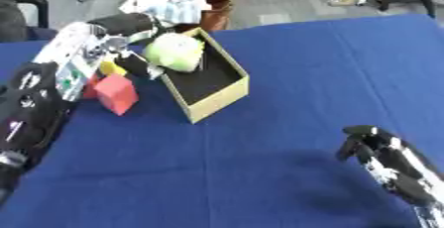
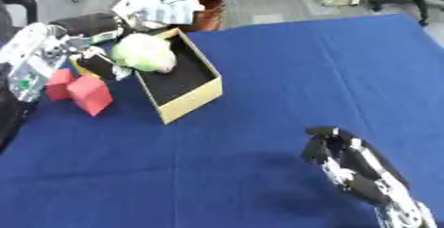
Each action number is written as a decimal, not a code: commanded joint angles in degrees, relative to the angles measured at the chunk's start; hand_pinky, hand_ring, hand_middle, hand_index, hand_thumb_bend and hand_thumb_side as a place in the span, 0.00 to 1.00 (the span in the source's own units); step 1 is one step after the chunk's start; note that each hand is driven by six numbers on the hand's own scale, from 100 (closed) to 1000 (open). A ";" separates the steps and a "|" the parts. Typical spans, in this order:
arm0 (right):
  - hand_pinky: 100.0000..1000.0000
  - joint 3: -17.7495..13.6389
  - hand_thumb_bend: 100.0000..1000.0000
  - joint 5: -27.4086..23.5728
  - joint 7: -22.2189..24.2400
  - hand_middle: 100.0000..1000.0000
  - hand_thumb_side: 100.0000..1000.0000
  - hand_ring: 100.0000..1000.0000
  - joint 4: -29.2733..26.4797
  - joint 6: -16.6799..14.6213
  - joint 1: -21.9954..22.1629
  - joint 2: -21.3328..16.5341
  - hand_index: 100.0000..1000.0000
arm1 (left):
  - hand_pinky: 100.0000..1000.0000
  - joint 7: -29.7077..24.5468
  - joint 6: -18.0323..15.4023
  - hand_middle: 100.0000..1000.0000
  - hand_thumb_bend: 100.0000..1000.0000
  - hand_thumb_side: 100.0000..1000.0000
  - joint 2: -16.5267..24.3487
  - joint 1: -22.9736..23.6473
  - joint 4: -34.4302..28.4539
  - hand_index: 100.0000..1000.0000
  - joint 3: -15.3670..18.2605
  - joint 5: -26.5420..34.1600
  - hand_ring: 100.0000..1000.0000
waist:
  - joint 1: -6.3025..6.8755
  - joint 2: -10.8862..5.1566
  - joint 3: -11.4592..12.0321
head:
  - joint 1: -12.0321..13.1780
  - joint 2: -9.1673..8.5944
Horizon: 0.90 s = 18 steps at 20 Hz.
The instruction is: Pick up objects on the table and place them in the box.
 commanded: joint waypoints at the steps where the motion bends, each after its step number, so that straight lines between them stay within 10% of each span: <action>1: 0.52 0.15 0.00 -0.29 0.32 0.49 0.37 0.54 -0.62 -0.09 -0.52 -0.17 0.76 | 0.70 2.27 -0.24 0.50 0.00 0.20 -1.68 -3.04 4.03 0.72 0.50 -3.88 0.54 | -0.59 -1.34 -0.08 | 0.00 -0.61; 5: 0.52 0.22 0.00 -0.28 0.45 0.49 0.37 0.54 -0.61 -0.10 -0.67 0.05 0.76 | 0.75 6.50 0.98 0.63 0.08 0.24 -3.93 -4.92 8.42 0.81 1.19 -8.88 0.65 | -0.76 -1.27 -0.42 | 0.20 -0.81; 12: 0.52 0.23 0.00 -0.33 0.54 0.49 0.37 0.54 -0.65 -0.05 -0.82 0.24 0.76 | 0.85 13.28 1.39 0.79 0.63 0.44 -4.78 -6.00 11.63 0.90 1.78 -22.21 0.77 | -0.69 -1.15 -0.77 | 0.26 -1.10; 18: 0.52 0.19 0.00 -0.29 0.52 0.49 0.37 0.54 -0.68 0.00 -0.84 0.25 0.76 | 0.89 17.41 1.52 0.86 0.78 0.63 -4.14 -5.58 11.14 0.94 2.81 -28.56 0.82 | -0.62 -1.08 -0.79 | 0.11 -1.15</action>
